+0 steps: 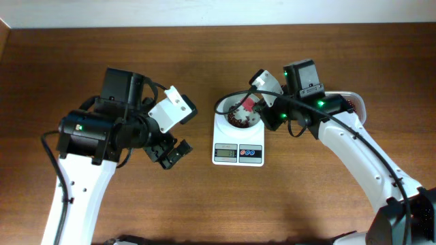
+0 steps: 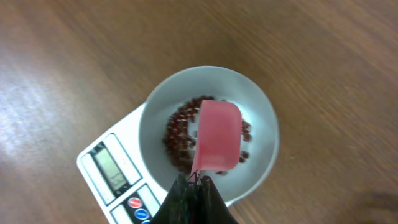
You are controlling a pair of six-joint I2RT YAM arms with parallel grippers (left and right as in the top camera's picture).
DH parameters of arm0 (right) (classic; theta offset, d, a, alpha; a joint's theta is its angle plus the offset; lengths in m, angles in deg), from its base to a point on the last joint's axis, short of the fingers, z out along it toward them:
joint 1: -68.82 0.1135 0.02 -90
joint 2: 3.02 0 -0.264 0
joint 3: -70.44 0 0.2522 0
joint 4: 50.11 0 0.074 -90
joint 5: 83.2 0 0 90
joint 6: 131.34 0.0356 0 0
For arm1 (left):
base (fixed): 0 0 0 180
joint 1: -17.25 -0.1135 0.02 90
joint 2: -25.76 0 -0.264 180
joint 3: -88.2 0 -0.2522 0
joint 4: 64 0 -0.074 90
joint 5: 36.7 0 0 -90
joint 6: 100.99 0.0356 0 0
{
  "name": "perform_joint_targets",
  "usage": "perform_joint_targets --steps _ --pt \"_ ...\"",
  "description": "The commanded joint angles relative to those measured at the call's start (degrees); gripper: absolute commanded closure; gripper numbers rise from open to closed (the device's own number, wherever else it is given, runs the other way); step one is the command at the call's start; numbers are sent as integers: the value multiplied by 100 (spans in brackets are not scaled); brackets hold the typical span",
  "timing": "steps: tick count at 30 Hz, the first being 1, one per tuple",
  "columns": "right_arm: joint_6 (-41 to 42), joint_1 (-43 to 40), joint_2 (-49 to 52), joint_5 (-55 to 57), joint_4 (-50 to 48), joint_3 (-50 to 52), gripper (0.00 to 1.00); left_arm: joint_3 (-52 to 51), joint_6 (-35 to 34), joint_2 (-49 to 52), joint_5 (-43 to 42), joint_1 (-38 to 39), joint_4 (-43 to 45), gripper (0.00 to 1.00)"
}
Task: Scoop and weigh 50g on scale
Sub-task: 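Move the empty scoop with the right gripper back to the bean tub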
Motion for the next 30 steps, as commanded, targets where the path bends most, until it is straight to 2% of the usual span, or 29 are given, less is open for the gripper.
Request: perform_joint_targets --steps 1,4,7,9,15,17,20,23,30 --pt "-39 -22 -249 122 -87 -153 96 120 87 -70 24 -31 11 1" --pt "-39 -13 -289 -612 -26 -170 96 120 87 -70 24 -31 11 1" --pt "-42 -26 -223 225 138 -168 96 120 87 -70 22 -31 11 1" --pt "52 -149 -354 269 136 -264 96 120 85 -70 22 -31 11 1" --pt "249 -1198 -1091 741 678 -396 96 120 87 -70 22 -31 11 1" --pt "715 -1707 -1213 745 933 -396 96 120 87 -70 24 -31 11 1" --pt "831 -2212 -1217 824 1408 -393 96 120 87 -70 22 -31 11 1" --pt "1237 -2632 -1209 1399 1751 -391 96 120 85 -70 22 -31 11 1" --pt "1403 -3211 -992 1600 1731 -372 96 120 87 -70 24 -31 11 1"
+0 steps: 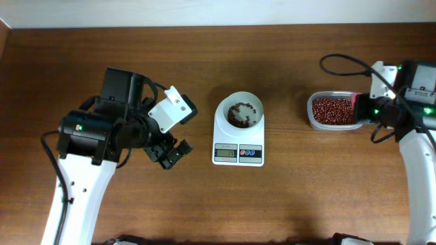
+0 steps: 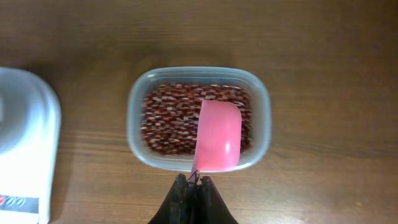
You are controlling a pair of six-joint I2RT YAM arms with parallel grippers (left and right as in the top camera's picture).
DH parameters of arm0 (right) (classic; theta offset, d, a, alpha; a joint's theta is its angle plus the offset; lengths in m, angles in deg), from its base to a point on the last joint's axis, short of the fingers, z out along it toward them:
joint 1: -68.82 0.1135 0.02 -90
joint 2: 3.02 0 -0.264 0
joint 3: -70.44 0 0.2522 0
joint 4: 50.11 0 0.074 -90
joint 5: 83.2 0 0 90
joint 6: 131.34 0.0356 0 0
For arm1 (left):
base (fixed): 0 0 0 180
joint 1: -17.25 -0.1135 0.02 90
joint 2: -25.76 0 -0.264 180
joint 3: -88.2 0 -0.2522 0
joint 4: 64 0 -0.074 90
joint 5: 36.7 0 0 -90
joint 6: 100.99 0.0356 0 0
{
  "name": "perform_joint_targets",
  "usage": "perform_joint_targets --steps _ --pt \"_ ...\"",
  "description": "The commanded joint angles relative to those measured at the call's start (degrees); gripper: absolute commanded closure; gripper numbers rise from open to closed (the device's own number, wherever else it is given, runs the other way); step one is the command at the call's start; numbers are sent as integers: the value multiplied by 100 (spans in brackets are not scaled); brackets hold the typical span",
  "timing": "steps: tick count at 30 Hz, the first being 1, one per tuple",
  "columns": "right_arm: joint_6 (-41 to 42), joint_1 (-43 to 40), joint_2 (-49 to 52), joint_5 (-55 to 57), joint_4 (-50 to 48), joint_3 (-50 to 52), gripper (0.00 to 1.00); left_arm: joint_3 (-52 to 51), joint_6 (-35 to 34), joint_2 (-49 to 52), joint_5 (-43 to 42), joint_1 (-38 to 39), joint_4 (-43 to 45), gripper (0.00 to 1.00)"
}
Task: Scoop and weigh 50g on scale
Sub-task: 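Move the empty scoop with the right gripper back to the bean tub, then dip the pink scoop into the red beans with the right gripper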
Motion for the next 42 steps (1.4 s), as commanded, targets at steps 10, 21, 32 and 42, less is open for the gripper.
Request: perform_joint_targets --steps 10,21,32,42 --pt "409 -79 1204 133 -743 28 96 120 87 -68 24 -31 9 1" --pt "361 -79 1862 286 -905 28 96 120 87 -68 22 -31 9 1" --pt "105 -81 2085 -1298 -898 28 96 120 87 -68 24 -31 9 1" --pt "103 -627 2085 -2050 -673 284 96 120 87 -68 22 -31 9 1"
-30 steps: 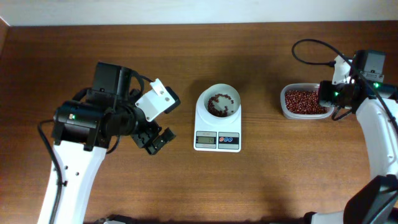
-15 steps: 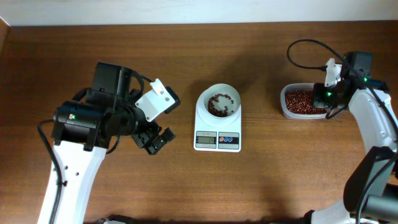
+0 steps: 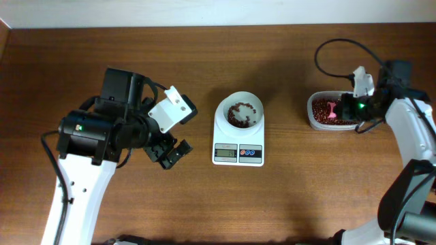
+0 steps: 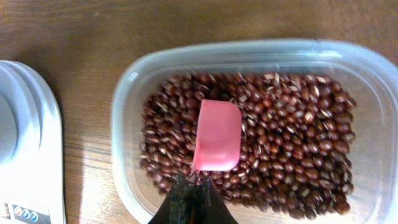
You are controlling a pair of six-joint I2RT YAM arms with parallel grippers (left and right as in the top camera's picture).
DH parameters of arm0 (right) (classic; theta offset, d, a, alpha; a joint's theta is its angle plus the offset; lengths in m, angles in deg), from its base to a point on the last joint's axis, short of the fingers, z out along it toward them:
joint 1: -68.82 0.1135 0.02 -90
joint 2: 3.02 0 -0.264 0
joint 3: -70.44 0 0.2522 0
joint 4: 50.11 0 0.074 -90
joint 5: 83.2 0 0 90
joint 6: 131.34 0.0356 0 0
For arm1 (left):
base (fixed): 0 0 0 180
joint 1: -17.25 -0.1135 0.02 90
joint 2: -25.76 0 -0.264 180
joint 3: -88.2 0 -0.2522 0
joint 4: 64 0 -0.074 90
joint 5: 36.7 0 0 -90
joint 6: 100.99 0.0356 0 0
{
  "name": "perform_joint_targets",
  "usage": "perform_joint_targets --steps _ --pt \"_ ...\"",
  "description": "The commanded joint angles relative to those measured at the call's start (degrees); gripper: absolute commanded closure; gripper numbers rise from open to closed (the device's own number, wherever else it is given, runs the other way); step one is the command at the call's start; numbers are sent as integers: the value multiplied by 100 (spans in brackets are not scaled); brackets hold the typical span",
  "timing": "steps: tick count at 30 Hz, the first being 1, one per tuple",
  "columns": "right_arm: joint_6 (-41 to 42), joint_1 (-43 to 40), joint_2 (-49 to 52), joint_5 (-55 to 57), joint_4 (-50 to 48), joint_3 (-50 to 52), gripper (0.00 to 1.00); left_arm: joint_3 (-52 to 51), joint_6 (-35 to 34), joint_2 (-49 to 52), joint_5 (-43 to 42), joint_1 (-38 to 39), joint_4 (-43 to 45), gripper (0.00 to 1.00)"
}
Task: Scoop and weigh 50g on scale
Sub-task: 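Dip the pink scoop into the red beans with the right gripper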
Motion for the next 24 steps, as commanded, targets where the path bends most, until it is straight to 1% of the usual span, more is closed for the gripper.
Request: perform_joint_targets --steps 1,5,11,16,18,24 --pt "-44 -439 74 -723 0 236 96 120 87 -66 22 -31 11 1" --pt "-46 -754 74 -1344 -232 544 96 120 87 -66 22 -31 11 1" --pt "-37 -772 87 -1832 -649 935 96 120 87 -66 24 -31 11 1" --pt "-33 -772 442 -2131 -756 942 96 120 87 -66 24 -31 11 1" --pt "-33 -774 658 -2483 -831 942 96 120 87 -66 24 -31 11 1" --pt "-37 -992 706 -2852 -785 938 96 120 87 -66 22 -31 13 1"
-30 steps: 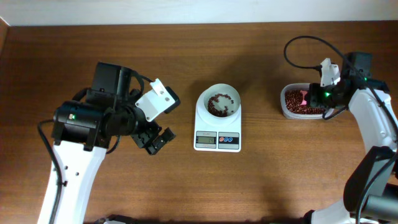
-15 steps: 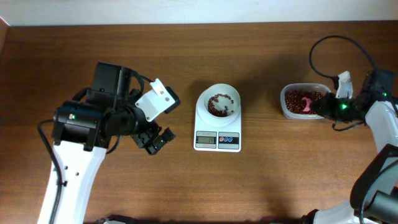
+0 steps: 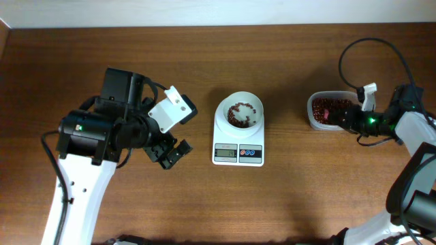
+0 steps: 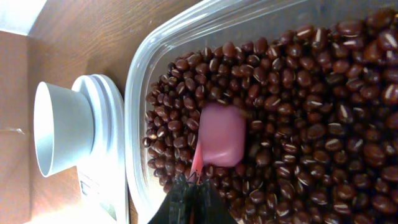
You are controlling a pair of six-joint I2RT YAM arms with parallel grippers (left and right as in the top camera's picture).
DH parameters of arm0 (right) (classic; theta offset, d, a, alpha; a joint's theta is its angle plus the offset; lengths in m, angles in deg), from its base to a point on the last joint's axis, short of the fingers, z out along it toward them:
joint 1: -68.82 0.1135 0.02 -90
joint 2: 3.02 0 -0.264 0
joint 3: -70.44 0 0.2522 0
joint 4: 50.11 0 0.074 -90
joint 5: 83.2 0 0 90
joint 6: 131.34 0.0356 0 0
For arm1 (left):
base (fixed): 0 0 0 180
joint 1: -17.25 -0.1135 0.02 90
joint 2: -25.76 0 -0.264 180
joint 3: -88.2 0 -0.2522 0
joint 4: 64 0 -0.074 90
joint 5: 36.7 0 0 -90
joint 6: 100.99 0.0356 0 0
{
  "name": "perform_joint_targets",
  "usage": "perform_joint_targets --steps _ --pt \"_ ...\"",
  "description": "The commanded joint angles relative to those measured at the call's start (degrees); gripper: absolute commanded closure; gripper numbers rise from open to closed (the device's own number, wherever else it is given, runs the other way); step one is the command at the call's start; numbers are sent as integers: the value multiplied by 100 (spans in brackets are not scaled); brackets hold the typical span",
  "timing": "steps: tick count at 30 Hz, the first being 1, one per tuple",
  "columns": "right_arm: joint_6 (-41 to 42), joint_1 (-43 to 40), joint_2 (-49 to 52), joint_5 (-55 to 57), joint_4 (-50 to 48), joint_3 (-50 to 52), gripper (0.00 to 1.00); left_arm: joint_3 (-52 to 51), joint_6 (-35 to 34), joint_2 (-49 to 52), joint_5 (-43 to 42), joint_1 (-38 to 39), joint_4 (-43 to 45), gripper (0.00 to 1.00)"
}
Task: Scoop and weigh 50g on scale
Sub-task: 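Dip the pink scoop into the red beans with the right gripper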
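A pink scoop lies pressed into the red beans of a clear plastic tub, its back turned up. My right gripper is shut on the scoop's handle, low over the tub at the table's right. A white bowl holding some beans sits on the white scale mid-table, and shows in the right wrist view as the bowl. My left gripper hangs left of the scale, fingers apart, holding nothing.
The scale's display and its buttons face the near edge. A black cable loops above the right arm. Bare wooden table surrounds the scale and tub.
My right gripper has tilted and sunk lower into the tub, and the scoop now digs into the beans at an angle. The left arm has not moved.
My right gripper held the scoop over the scale's bowl with beans lying in the bowl. Then it was above the bean tub at the right, scoop empty. It dropped close over the beans, and now the scoop is pushed into them.
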Motion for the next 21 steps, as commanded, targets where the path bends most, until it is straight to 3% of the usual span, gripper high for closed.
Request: perform_joint_targets --steps 1,8,21 --pt "-37 -227 138 -535 131 87 96 120 87 -66 24 -31 11 1" --pt "-144 -949 -48 -964 127 76 96 120 87 -66 24 -31 11 1" --pt "-81 -1014 -304 -1825 87 76 96 120 87 -66 24 -31 11 1"
